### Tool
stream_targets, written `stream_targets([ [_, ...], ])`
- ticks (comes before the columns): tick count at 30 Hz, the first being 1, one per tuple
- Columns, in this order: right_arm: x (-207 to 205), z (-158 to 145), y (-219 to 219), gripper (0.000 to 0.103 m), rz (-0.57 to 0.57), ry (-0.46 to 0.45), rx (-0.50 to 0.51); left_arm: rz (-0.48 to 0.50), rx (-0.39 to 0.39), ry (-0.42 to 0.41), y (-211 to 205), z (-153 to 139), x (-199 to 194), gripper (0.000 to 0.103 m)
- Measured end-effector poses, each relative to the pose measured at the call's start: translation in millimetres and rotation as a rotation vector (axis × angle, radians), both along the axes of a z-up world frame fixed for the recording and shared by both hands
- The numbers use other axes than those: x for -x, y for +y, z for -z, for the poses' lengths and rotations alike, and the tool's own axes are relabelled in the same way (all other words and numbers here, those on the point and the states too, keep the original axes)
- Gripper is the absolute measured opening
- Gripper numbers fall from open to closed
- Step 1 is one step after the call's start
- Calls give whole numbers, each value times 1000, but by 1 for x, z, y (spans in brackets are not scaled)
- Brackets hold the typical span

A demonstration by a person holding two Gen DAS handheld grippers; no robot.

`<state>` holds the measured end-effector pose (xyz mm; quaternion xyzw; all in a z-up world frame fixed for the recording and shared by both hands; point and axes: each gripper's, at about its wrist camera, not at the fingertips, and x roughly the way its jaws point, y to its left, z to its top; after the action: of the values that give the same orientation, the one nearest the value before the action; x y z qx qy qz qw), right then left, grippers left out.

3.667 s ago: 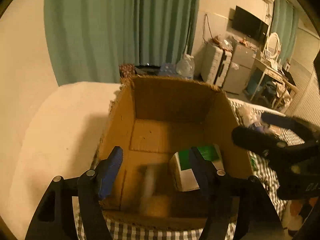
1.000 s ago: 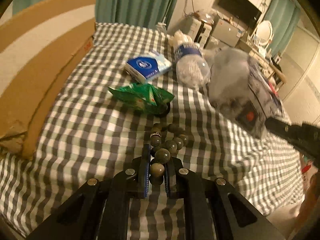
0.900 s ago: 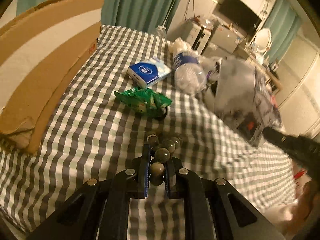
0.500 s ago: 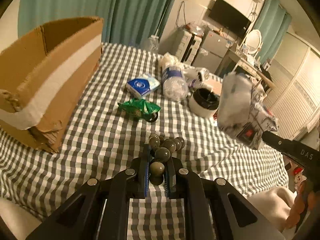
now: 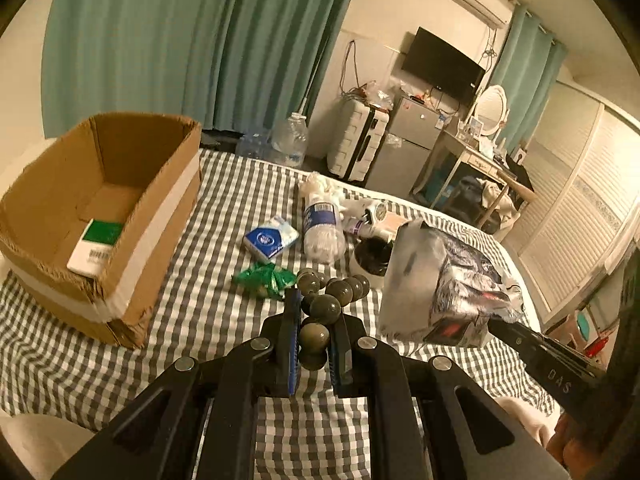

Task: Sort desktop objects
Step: 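Carry the bracelet and floral wipes pack over the cardboard box with both grippers, then open both grippers to drop the bracelet and wipes pack into the box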

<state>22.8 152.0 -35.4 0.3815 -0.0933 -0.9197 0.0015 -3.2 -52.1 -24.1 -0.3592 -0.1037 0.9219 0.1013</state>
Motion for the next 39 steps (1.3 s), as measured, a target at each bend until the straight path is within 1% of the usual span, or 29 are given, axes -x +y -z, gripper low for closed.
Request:
stream_targets([
  [2, -2, -7, -2, 6, 4, 4, -6, 4, 14, -2, -1, -6, 3, 11],
  [5, -4, -16, -4, 6, 25, -13, 22, 6, 14, 5, -6, -17, 6, 11],
  [9, -3, -30, -19, 6, 3, 9, -8, -15, 16, 37, -21, -29, 7, 11],
  [11, -1, -33, -26, 6, -12, 13, -11, -14, 25, 33, -29, -33, 12, 11],
  [14, 8, -38, -39, 6, -40, 22, -21, -36, 50, 39, -47, -40, 20, 11],
  [18, 23, -41, -57, 6, -76, 23, -32, -62, 66, 38, -73, -48, 34, 11],
  [23, 49, -47, -87, 6, -143, 24, -45, -131, 69, 37, -115, -60, 54, 11],
  [27, 73, -56, -115, 6, -202, 31, -38, -188, 109, 26, -150, -67, 74, 11],
  [29, 89, -60, -135, 6, -237, 36, -39, -208, 128, 26, -167, -69, 83, 11],
  [32, 108, -63, -161, 6, -284, 43, -36, -234, 151, 14, -186, -66, 94, 11],
  [36, 145, -60, -197, 6, -327, 26, -39, -256, 202, -9, -202, -53, 116, 11],
  [39, 176, -50, -222, 6, -354, 2, -18, -269, 198, -39, -215, -38, 131, 11],
])
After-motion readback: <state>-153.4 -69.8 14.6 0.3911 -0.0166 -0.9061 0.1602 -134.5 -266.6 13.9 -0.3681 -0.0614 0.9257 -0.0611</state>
